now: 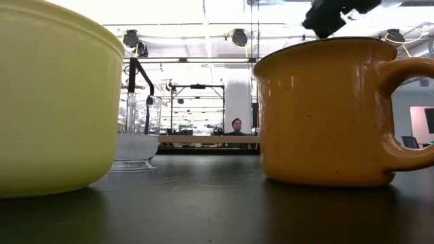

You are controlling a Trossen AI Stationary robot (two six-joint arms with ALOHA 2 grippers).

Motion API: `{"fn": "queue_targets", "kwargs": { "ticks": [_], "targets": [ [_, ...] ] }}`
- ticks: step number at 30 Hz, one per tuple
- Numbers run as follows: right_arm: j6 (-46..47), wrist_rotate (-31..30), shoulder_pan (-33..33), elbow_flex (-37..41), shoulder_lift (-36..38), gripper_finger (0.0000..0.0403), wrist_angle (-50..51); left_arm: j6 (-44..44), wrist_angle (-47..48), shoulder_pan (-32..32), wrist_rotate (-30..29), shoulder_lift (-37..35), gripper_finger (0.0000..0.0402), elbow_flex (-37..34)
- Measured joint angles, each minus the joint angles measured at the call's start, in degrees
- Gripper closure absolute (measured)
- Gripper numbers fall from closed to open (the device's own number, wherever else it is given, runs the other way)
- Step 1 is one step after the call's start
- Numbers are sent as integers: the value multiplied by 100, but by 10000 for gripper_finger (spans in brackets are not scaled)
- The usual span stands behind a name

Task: Stack small to large cups/mugs on shelf
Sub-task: Put the orange mug on the shelf

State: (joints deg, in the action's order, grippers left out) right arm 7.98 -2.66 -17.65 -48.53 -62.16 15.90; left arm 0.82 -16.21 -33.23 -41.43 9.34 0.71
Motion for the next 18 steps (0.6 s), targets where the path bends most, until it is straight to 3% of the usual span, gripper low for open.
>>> {"fn": "queue_targets", "kwargs": {
  "ticks": [7,18],
  "targets": [
    [182,105,43,-771,-647,156,690,-70,-9,2,-2,2,320,0],
    [123,492,78,-1261,-1657,164,1132,-107,-25,4,-12,2,320,0]
  ]
}}
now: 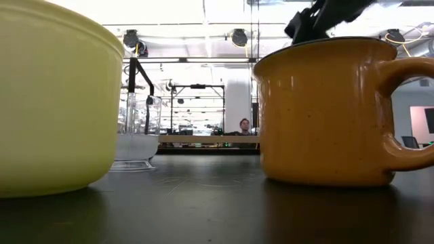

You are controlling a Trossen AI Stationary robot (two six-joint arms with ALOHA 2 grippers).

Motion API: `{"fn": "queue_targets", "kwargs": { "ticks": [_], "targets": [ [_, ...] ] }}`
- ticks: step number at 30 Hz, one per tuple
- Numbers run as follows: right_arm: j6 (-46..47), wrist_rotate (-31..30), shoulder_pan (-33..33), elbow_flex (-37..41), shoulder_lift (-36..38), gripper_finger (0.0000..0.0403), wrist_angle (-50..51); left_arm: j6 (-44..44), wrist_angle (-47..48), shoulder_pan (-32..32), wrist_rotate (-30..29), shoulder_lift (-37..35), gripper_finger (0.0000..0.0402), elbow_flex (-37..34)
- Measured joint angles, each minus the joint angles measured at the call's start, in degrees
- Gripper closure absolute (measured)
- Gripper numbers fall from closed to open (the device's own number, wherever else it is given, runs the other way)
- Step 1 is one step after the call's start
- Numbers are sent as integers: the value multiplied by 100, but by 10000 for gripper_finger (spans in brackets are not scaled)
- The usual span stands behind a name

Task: Stack small to large cups/mugs on shelf
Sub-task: Put the orange mug on the shelf

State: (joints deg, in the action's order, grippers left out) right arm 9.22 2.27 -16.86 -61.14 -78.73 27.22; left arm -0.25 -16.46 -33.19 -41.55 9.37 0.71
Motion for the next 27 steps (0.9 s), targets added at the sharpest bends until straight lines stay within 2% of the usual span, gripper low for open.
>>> {"fn": "queue_targets", "kwargs": {
  "ticks": [11,27],
  "targets": [
    [209,104,2,-36,-835,165,-1,-3,1,0,-3,0,320,0],
    [507,380,0,-36,-930,165,-384,0,53,-1,-1,0,320,0]
  ]
}}
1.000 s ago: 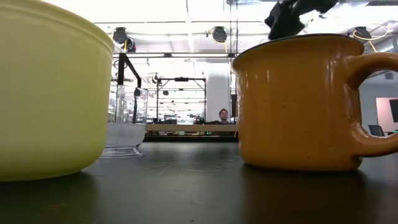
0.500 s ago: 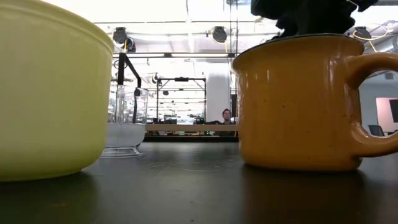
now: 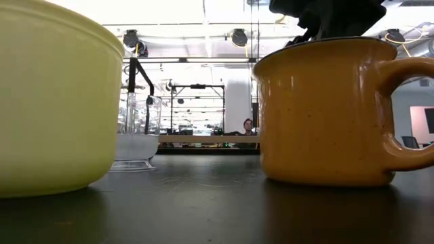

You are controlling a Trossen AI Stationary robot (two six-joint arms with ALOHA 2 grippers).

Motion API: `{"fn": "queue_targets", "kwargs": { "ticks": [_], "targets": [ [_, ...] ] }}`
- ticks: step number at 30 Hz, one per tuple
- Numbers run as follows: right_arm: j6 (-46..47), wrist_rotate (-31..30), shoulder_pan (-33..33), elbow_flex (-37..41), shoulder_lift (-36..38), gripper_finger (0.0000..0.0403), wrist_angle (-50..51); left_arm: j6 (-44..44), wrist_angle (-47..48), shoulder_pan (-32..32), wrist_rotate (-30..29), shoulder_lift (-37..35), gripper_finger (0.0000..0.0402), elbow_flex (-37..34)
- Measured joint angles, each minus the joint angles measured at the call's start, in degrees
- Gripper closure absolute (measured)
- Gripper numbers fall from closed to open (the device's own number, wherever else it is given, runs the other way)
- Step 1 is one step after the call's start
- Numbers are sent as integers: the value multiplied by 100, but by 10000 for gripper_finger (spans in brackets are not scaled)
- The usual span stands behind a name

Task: Stack small to large cups/mugs on shelf
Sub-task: Put the orange mug on the shelf

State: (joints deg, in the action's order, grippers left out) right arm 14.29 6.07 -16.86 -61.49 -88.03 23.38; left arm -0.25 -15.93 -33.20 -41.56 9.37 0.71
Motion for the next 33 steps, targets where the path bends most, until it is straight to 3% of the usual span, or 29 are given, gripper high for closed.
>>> {"fn": "queue_targets", "kwargs": {
  "ticks": [33],
  "targets": [
    [26,-12,-48,540,-2,172,-484,2,119,-1,11,-2,320,2]
  ]
}}
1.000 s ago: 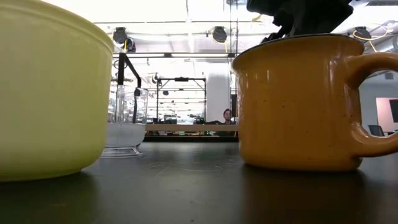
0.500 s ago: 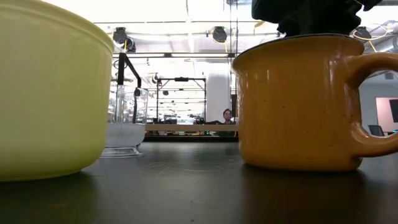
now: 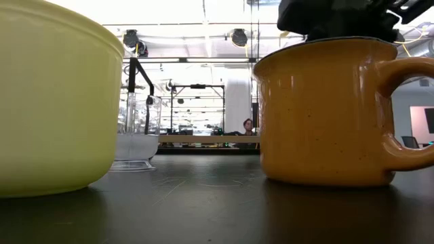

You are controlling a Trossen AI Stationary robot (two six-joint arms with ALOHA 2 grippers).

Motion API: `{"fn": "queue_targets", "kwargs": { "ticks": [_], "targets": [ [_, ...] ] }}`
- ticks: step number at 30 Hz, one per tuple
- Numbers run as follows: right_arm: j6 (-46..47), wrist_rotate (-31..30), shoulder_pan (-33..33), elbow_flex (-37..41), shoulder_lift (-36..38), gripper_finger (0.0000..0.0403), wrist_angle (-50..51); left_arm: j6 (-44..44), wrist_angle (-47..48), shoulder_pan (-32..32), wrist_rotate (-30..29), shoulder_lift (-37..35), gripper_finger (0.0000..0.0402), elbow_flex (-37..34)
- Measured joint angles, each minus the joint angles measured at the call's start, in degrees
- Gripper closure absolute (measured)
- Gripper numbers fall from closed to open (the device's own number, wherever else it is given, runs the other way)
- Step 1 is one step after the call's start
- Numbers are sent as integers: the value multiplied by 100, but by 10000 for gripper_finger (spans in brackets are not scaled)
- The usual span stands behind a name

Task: Stack small to large cups/mugs on shelf
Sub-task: Put the orange mug on the shelf

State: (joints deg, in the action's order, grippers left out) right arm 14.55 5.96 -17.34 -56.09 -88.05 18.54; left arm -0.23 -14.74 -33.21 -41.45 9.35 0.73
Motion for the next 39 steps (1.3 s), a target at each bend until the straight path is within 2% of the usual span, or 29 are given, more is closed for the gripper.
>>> {"fn": "queue_targets", "kwargs": {
  "ticks": [9,24,32,39],
  "targets": [
    [-14,2,0,13,0,228,-69,51,0,0,0,0,320,0],
    [-42,115,-2,13,8,389,-179,50,0,0,0,0,320,0],
    [63,302,52,-102,-4,393,-167,25,65,2,0,2,320,0],
    [61,224,321,-961,-7,395,699,8,127,2,-1,1,320,0]
  ]
}}
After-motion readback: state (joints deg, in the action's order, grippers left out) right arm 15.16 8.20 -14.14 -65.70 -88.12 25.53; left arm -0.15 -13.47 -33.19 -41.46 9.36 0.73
